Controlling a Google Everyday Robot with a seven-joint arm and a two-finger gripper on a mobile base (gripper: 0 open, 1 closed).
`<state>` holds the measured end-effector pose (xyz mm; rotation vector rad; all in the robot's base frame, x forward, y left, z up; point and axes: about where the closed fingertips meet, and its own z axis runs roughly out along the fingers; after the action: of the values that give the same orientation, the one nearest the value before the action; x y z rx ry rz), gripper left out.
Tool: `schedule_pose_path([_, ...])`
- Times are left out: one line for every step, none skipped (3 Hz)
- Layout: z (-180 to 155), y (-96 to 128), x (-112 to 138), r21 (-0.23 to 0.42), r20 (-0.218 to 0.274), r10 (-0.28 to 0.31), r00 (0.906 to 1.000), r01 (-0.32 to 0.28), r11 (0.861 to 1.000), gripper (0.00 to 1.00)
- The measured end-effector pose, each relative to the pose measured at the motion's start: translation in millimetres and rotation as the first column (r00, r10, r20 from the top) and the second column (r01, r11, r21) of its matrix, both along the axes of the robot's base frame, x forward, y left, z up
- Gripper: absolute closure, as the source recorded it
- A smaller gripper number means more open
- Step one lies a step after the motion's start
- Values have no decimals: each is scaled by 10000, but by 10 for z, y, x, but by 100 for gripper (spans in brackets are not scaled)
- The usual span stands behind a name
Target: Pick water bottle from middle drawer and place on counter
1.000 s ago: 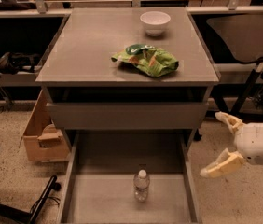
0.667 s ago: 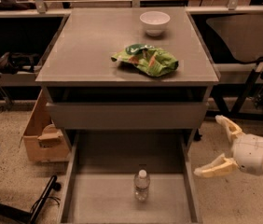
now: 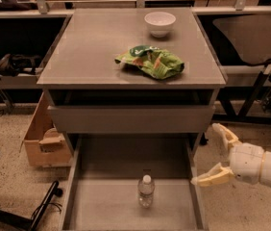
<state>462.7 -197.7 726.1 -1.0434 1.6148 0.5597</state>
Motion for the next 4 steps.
schedule_pose_path([-557,399,76,729,33,409,9992,-410,9965,0])
schedule_pose_path([-1162,731,182,1157,-170,700,9974,-676,9910,0])
schedule_pose_path([-1631,988,273,1440,-359,952,9948,-891,9856,0])
schedule_pose_path([-1995,1227,260,1375,-594,1256,9903,-1165,9836,0])
